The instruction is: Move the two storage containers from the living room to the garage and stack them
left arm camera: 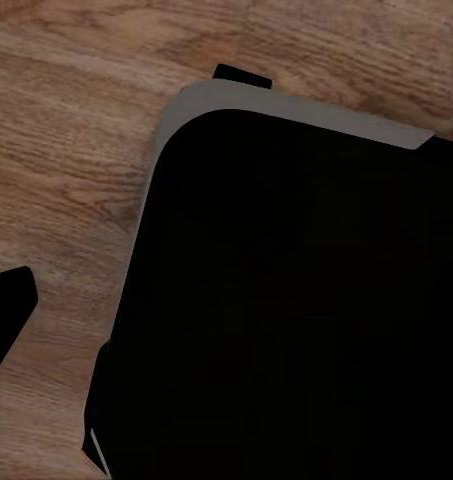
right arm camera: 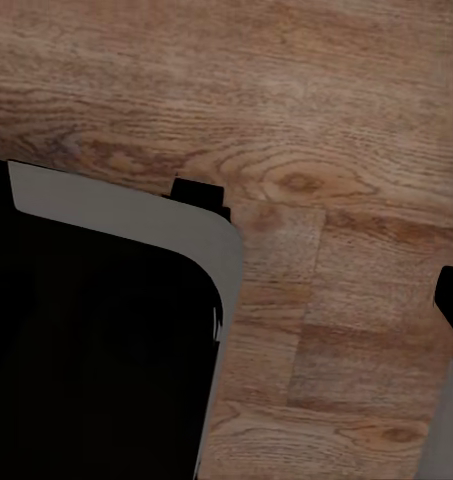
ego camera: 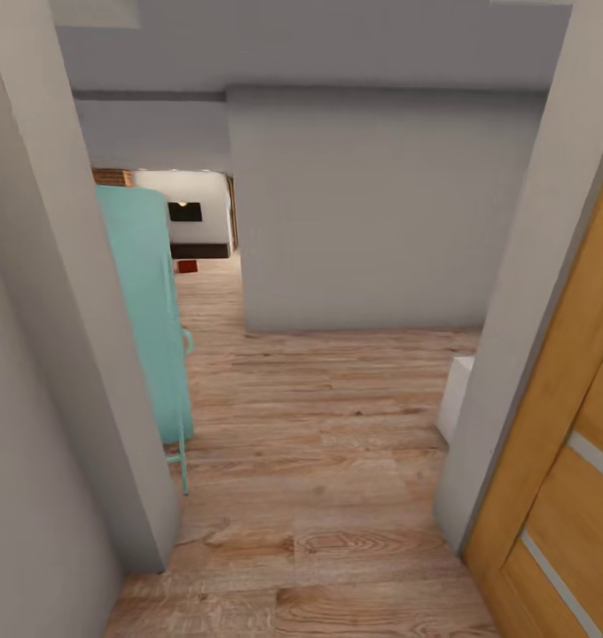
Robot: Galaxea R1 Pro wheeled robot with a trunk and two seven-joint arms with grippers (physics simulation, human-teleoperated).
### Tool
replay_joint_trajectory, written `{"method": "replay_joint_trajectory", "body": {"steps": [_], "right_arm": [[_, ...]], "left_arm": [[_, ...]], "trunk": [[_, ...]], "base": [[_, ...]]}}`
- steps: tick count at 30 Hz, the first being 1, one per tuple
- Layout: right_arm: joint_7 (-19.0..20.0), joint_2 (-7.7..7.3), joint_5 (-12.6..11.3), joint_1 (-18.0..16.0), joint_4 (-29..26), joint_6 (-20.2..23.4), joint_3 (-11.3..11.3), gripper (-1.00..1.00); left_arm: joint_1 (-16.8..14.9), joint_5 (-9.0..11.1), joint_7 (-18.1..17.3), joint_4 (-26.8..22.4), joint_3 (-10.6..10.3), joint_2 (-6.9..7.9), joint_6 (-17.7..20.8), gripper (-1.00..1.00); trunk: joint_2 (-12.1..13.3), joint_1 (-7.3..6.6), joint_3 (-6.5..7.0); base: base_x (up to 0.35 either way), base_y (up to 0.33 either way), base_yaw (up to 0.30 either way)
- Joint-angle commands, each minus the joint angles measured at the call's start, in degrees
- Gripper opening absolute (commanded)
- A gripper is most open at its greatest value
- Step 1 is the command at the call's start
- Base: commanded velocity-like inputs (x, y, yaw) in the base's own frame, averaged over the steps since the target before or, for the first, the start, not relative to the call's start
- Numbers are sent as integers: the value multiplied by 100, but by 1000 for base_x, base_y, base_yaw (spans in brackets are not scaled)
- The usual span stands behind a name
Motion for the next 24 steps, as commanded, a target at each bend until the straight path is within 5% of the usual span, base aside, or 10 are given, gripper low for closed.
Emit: {"method": "replay_joint_trajectory", "body": {"steps": [1, 24], "right_arm": [[15, 0, 6, -6, 13, -29, 16, 100], [14, 16, 2, -6, 13, -16, 13, 100]], "left_arm": [[-2, 26, 16, -1, 0, -1, -11, 100], [-2, 19, 16, -1, 0, -9, -14, 100]], "trunk": [[-3, 3, -6], [-3, 3, -6]], "base": [[323, -5, 0], [324, 0, 27]]}}
